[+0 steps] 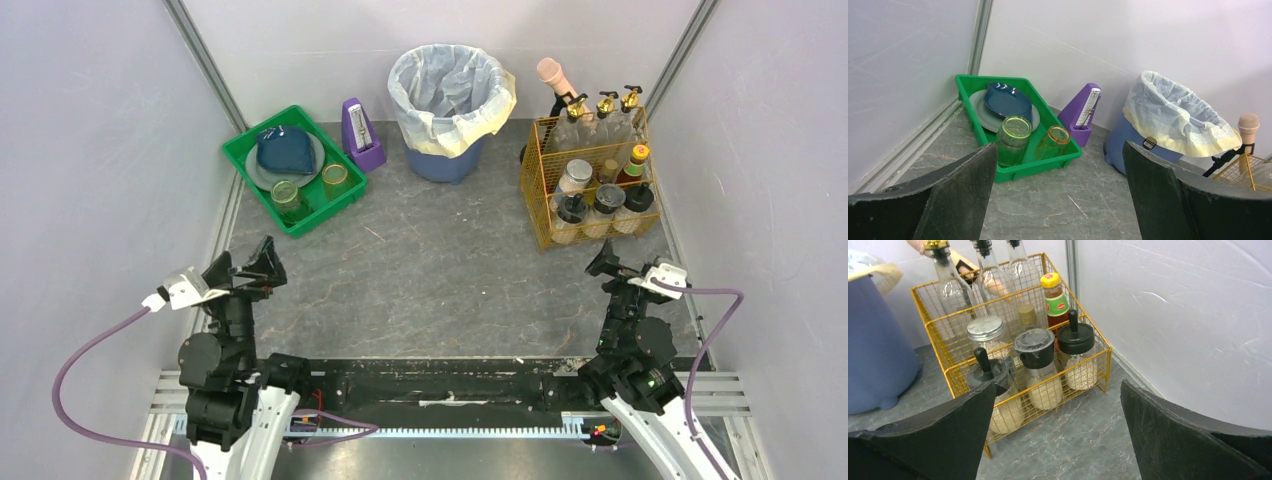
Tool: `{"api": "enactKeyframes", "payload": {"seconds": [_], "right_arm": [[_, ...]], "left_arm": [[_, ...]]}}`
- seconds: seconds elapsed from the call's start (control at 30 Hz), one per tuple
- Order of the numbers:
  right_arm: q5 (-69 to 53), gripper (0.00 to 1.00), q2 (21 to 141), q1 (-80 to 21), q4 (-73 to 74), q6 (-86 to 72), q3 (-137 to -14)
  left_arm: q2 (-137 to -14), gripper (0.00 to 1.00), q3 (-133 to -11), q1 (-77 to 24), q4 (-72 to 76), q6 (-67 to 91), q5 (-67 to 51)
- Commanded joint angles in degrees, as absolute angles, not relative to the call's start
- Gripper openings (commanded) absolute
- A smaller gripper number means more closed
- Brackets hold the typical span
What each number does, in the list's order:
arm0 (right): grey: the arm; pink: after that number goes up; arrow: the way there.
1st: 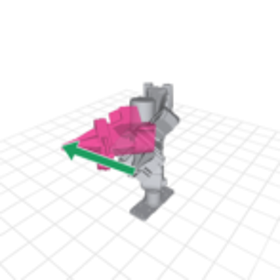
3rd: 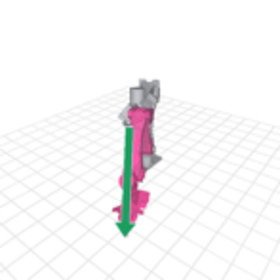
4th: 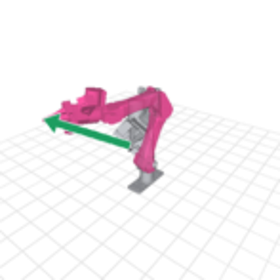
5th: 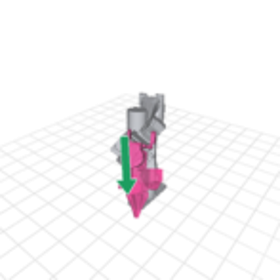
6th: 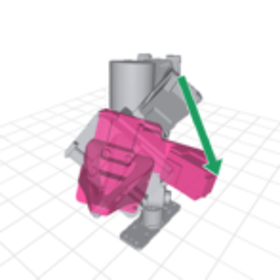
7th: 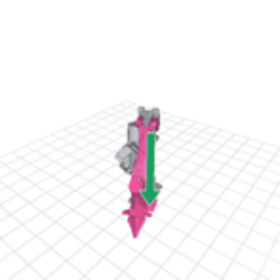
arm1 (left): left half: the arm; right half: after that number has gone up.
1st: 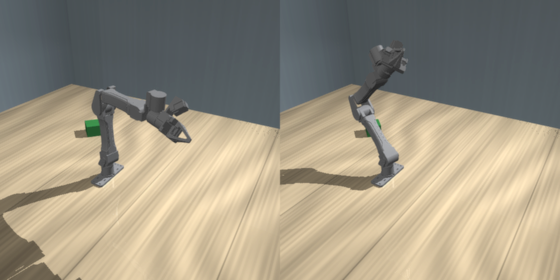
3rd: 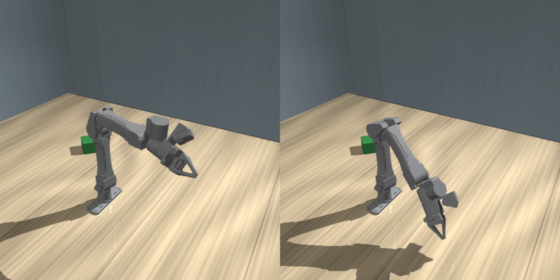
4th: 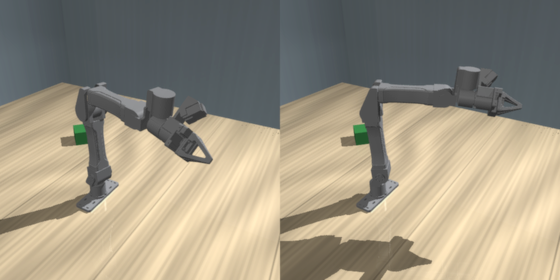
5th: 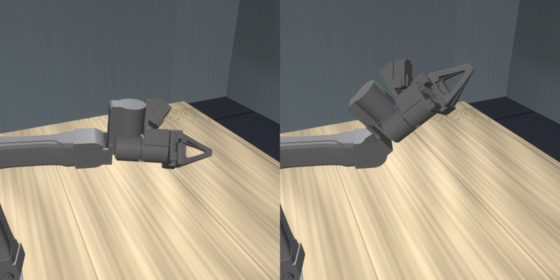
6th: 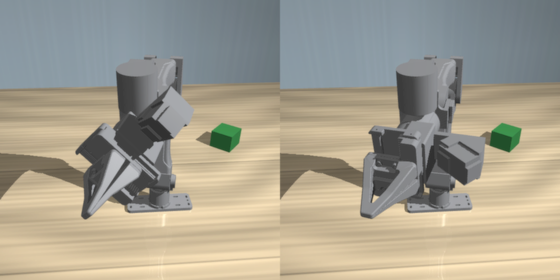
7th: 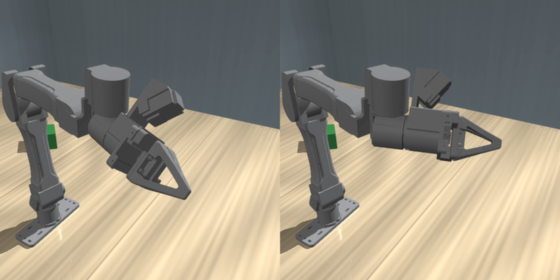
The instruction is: Clear the kitchen counter
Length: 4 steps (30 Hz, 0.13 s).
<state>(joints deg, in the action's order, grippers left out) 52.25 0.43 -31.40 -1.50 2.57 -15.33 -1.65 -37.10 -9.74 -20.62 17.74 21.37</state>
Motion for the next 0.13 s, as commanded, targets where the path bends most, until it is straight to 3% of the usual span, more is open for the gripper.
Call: {"api": "enactKeyframes", "payload": {"seconds": [0.0, 0.1], "right_arm": [[54.6, 0.98, -9.0, -31.6, -7.2, 5.2, -14.9], [54.4, 0.98, -9.1, -31.7, -7.6, 5.4, -14.3]], "left_arm": [[-3.3, 1.0, -36.8, -9.7, -17.7, 19.0, 22.2], [-3.5, 1.0, -36.8, -9.7, -17.7, 18.7, 22.5]]}}
